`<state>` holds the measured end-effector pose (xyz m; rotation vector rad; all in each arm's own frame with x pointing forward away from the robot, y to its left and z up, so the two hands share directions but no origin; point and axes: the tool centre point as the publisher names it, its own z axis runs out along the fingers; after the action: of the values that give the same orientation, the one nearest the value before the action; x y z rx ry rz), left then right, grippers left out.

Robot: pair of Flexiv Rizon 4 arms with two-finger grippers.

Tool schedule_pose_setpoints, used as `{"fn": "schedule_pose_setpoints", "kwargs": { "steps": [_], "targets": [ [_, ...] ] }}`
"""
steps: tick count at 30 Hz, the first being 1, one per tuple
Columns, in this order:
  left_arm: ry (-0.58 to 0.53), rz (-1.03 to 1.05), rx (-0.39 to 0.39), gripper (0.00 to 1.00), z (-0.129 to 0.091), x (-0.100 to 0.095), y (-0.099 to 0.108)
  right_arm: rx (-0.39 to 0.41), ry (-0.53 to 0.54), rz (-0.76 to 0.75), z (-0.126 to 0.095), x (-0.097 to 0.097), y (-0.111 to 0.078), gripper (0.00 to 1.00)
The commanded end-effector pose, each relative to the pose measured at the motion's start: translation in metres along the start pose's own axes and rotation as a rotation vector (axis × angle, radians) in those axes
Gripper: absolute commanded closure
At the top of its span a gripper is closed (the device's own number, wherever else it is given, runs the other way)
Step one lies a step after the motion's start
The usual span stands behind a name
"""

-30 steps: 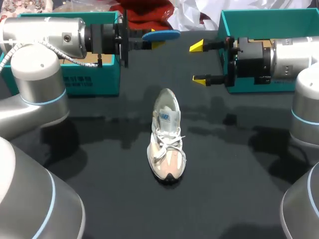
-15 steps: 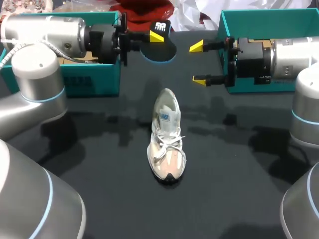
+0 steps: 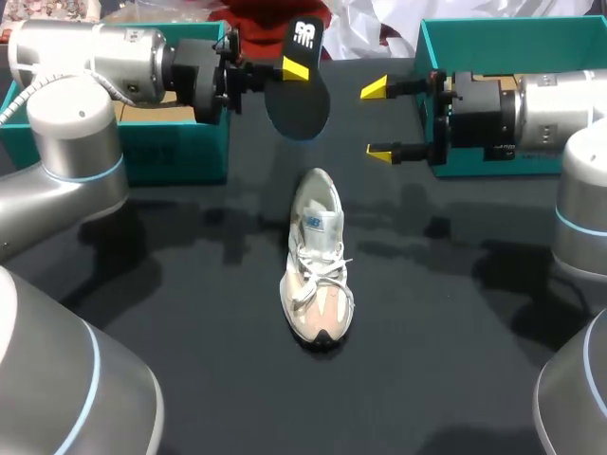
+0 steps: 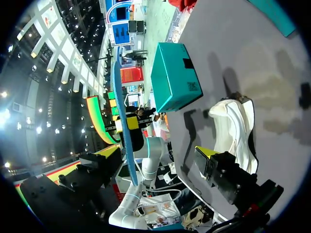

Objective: Take the shoe out of the shoebox, open the shoe tongue, remove and reinsert the insole, then place the shoe into the shoebox

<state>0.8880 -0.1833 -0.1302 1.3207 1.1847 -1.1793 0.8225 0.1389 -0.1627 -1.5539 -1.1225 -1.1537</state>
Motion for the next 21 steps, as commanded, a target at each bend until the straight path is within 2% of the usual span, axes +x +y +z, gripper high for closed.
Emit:
{"fn": "schedule_pose_setpoints", "kwargs": {
  "steps": [1, 20, 21],
  "targets": [
    [-0.005, 0.01, -0.026, 1.0, 0.0013, 0.0012, -0.0007, -0.003, -0.002, 0.0, 0.0017, 0.0, -0.0007, 0.0],
    [-0.005, 0.01, -0.026, 1.0, 0.0013, 0.0012, -0.0007, -0.003, -0.002, 0.0, 0.0017, 0.0, -0.0007, 0.0],
    [-0.02, 0.042, -0.013, 1.0, -0.0004, -0.0002, -0.0066, -0.003, -0.002, 0.0, 0.0017, 0.0, -0.0007, 0.0]
  ]
}}
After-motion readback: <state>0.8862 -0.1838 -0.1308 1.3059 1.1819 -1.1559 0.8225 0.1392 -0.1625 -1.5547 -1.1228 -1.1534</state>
